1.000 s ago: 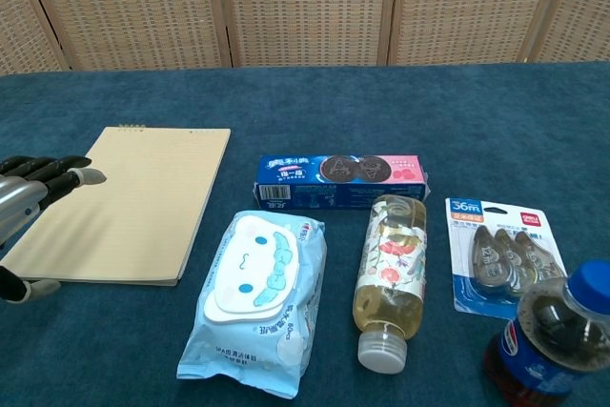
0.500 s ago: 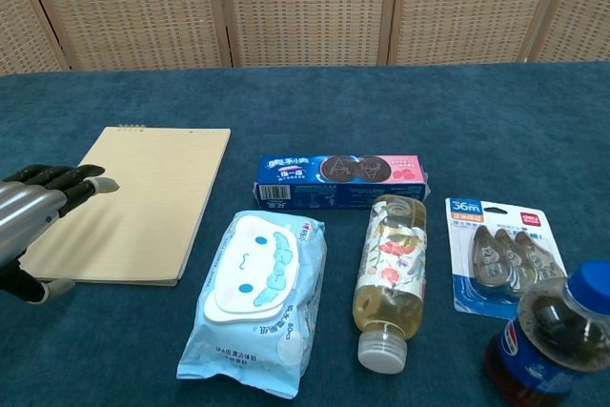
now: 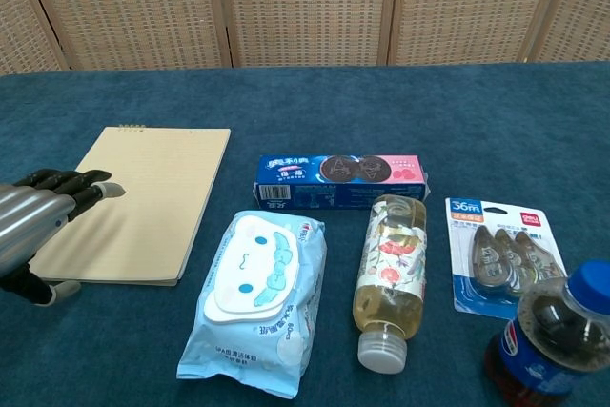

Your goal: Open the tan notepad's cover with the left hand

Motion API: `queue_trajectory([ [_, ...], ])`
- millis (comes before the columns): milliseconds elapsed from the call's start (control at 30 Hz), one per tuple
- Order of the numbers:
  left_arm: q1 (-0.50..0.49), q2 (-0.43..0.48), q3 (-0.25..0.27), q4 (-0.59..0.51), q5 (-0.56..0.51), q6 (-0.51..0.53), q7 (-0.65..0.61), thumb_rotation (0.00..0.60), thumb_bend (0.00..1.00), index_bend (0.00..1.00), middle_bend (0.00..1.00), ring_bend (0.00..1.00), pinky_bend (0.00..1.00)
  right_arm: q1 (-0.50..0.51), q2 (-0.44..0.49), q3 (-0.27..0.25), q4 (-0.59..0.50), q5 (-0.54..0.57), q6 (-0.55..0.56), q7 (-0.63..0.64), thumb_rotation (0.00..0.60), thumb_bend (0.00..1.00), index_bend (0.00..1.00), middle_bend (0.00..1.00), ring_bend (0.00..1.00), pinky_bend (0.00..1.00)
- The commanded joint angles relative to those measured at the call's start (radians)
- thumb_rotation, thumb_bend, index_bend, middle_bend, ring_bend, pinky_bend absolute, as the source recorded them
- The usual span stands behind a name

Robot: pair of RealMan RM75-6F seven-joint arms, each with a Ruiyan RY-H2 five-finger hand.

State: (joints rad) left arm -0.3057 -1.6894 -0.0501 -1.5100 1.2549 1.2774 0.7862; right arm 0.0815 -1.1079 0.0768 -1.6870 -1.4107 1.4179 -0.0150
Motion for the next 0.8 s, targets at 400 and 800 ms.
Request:
queue_trajectory([
  [400, -0.015, -0.032, 0.004, 0.074, 0.000, -0.010, -0.038, 0.600, 0.29, 0.04, 0.00, 0.00, 0.00, -0.001, 0.002, 0.002, -0.003, 0.000, 0.002, 0.010, 0.600, 0.16, 0.06, 0.00, 0.00, 0.00],
  [800, -0.018, -0.047, 0.001, 0.108, 0.021, 0.007, -0.080, 0.600, 0.32, 0.06, 0.00, 0.00, 0.00, -0.002, 0.002, 0.003, -0.005, 0.000, 0.004, 0.008, 0.600, 0.16, 0.06, 0.00, 0.00, 0.00],
])
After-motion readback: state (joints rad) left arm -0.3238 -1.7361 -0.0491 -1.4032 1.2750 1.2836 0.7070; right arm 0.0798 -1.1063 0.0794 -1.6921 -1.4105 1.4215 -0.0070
